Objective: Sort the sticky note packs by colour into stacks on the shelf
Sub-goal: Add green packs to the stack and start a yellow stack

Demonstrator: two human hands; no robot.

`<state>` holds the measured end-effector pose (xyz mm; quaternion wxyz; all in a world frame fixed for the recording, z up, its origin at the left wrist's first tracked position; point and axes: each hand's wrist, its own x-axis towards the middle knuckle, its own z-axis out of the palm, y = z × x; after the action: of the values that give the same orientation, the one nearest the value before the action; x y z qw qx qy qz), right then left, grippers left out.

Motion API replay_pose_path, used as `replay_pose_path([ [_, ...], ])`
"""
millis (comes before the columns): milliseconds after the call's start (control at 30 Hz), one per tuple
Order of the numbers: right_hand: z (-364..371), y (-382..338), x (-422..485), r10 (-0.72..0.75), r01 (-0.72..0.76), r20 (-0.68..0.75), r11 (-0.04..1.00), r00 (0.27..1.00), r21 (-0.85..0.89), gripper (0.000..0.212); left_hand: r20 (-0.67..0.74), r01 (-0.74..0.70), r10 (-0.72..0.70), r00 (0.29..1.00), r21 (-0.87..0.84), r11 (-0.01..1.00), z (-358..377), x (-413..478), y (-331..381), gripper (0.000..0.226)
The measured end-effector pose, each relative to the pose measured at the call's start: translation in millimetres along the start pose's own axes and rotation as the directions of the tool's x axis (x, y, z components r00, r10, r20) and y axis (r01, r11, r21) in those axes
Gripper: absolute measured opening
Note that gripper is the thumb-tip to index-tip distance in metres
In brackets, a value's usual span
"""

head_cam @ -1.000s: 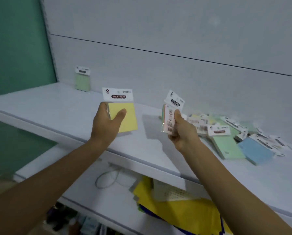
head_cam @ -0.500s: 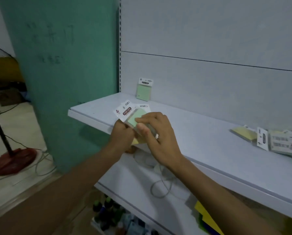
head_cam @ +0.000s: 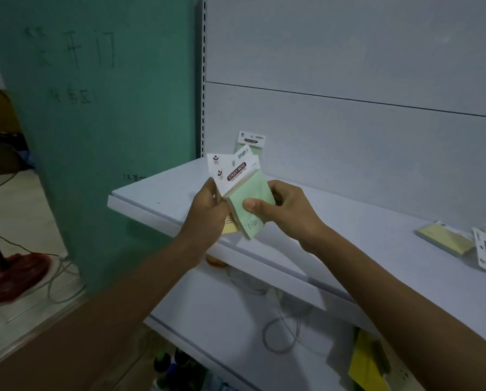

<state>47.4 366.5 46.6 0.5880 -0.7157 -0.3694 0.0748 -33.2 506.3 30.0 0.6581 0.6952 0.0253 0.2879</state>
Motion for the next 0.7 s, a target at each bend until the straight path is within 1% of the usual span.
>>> replay_pose_path([
  [100,-4.3,11.4,28.3,0.044,-0.044,-0.007,0.996,0.999,0.073,0.046,0.039,0.143,-0.141,0.989,-0.047,0.989,-1.0,28.2,-5.5,0.019],
  [167,-8.6,19.3,47.8,0.073,-0.066,-0.057,0.990,0.996,0.129,0.035,0.028,0.202,-0.200,0.979,-0.102,0.974,0.9,50.9,-10.5,0.021],
  [200,-11.2,23.7,57.4,0.093,-0.079,-0.086,0.985,0.992,0.153,0.032,0.029,0.196,-0.194,0.981,-0.112,0.974,2.5,62.6,-14.1,0.023],
  [233,-13.8,27.7,66.2,0.116,-0.097,-0.107,0.981,0.988,0.168,0.031,0.041,0.169,-0.166,0.985,-0.086,0.982,5.0,73.3,-17.2,0.025],
  [300,-18.5,34.0,82.9,0.168,-0.147,-0.124,0.976,0.978,0.163,0.033,0.068,0.092,-0.095,0.993,0.039,0.995,11.5,93.3,-23.4,0.039],
  [367,-23.5,38.9,99.5,0.213,-0.192,-0.118,0.967,0.970,0.167,0.037,0.060,0.060,-0.067,0.996,0.114,0.992,15.9,113.4,-31.9,0.043],
  [433,-29.1,43.2,114.3,0.253,-0.222,-0.105,0.945,0.962,0.239,0.031,0.056,0.085,-0.090,0.994,0.081,0.993,16.9,132.2,-40.4,0.039],
  [500,-34.3,47.9,124.9,0.307,-0.256,-0.114,0.909,0.945,0.329,0.027,0.082,0.122,-0.124,0.989,0.037,0.992,15.9,148.6,-47.0,0.034],
  [533,-36.2,51.3,128.4,0.320,-0.260,-0.126,0.900,0.939,0.349,0.027,0.094,0.129,-0.132,0.987,0.037,0.991,15.6,155.2,-50.8,0.032],
  [600,-38.3,60.8,131.9,0.287,-0.220,-0.185,0.923,0.940,0.317,0.020,0.097,0.139,-0.144,0.985,0.054,0.989,17.7,166.8,-58.2,0.029],
  [633,-39.9,65.7,131.8,0.258,-0.186,-0.235,0.939,0.937,0.290,0.016,0.098,0.144,-0.150,0.984,0.059,0.988,20.2,171.2,-61.2,0.028],
  [700,-48.3,73.3,135.0,0.204,-0.114,-0.352,0.959,0.913,0.259,0.017,0.121,0.144,-0.151,0.981,0.059,0.988,27.8,182.9,-64.5,0.025],
])
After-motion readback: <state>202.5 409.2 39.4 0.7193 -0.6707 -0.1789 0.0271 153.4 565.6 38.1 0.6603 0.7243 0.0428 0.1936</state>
